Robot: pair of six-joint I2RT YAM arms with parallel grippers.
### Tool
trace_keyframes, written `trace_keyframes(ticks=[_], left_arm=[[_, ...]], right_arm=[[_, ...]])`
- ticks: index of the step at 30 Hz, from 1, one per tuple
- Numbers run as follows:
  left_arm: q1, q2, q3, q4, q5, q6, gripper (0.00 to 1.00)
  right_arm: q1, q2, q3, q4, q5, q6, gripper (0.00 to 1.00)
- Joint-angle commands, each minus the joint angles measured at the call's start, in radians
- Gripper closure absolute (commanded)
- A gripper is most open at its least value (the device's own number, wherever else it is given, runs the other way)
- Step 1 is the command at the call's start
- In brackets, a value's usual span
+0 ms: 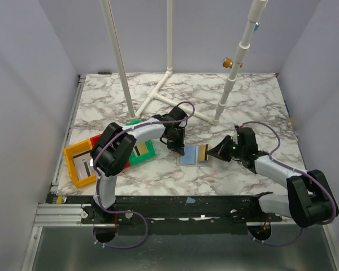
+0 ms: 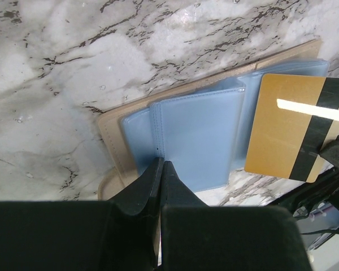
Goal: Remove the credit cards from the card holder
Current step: Remove the credit card from the card holder.
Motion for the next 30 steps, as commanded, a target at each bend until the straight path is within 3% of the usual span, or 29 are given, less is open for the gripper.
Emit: trace_keyframes(ticks=[1, 3, 6, 8, 11, 17, 30], left_arm=[[0.006, -0.033, 0.022, -0.048, -0.041, 0.021, 1.0], [0.006, -0.056, 0.029, -0.056, -0.041, 0.024, 0.99], [0.011, -0.097, 0.039, -0.067, -0.04, 0.028, 0.73], [0.014, -0.122, 0.046, -0.076, -0.039, 0.031, 0.49], [0.022, -0.157, 0.048, -0.078, -0.025, 0.031, 0.35], [0.061, -0.229, -0.013, 0.015, 0.127, -0.009, 0.27], [0.133, -0.307, -0.098, 0.234, 0.421, -0.149, 0.27]], right_arm=[[-0.006, -0.022, 0.036, -0.033, 0.006, -0.02, 0.99], [-0.006, -0.023, 0.044, -0.037, 0.001, -0.021, 0.99], [-0.006, -0.028, 0.055, -0.041, -0.007, -0.018, 0.99], [-0.006, -0.032, 0.064, -0.049, -0.009, -0.018, 0.99], [-0.006, -0.035, 0.077, -0.056, -0.015, -0.016, 0.99], [-0.006, -0.05, 0.104, -0.06, -0.044, 0.003, 1.0], [-0.006, -0.076, 0.215, -0.047, -0.171, 0.083, 0.99]])
